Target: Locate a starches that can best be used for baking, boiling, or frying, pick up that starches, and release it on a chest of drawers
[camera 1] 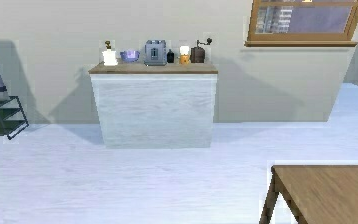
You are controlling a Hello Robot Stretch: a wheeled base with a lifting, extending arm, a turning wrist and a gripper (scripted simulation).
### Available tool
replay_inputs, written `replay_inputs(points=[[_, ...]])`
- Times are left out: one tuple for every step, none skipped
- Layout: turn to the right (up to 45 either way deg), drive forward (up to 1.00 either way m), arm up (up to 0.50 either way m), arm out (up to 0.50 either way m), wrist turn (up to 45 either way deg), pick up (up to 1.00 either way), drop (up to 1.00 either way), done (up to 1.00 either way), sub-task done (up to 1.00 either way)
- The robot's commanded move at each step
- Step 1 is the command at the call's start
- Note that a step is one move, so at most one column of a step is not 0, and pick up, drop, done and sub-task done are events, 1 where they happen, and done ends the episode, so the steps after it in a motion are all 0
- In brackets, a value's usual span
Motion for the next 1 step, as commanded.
replay_inputs(points=[[0.0, 0.00, 0.50, 0.00, 0.0, 0.00, 0.00, 0.00, 0.00]])
